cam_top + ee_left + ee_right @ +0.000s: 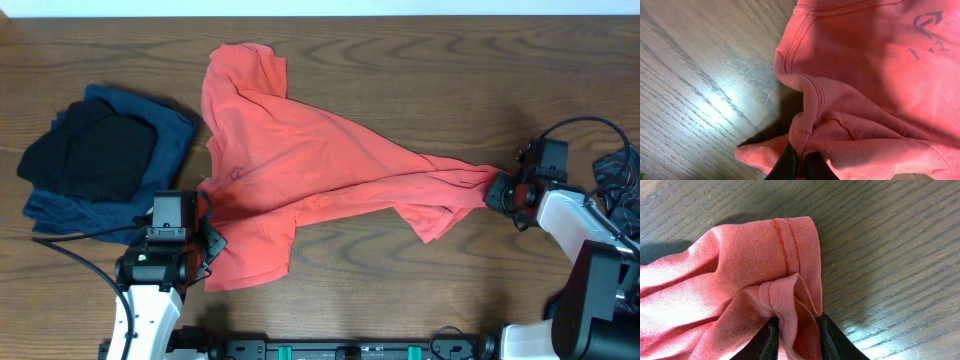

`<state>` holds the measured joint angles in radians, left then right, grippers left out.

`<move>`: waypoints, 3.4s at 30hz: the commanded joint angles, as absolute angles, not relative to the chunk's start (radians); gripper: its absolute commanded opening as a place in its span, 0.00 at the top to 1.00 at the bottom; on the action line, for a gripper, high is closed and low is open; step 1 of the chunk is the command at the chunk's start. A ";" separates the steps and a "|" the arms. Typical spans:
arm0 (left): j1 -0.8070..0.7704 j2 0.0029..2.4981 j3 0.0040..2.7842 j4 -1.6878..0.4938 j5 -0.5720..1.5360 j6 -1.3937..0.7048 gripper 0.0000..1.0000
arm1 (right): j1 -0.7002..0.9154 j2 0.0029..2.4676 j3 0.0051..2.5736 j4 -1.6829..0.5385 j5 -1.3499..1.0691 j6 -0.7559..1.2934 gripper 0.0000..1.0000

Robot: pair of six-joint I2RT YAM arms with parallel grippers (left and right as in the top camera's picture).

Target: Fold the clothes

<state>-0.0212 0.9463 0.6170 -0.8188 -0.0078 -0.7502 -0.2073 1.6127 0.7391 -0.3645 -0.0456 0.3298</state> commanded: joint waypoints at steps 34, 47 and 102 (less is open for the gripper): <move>-0.016 0.942 0.648 -0.821 -0.035 -0.670 0.94 | -0.198 1.618 0.772 -0.546 -0.186 0.327 0.99; -0.016 0.945 1.077 -0.829 -0.035 -0.307 0.94 | -0.206 1.383 1.437 -1.083 -0.186 0.200 0.99; -0.017 1.028 1.418 -0.692 0.097 -0.315 0.94 | -0.372 1.472 2.145 -1.385 -0.179 0.154 0.99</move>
<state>-0.0212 0.9306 1.4059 -0.7052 0.0406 -0.3138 -0.3695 1.3891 2.1407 -1.3884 -0.0765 0.1940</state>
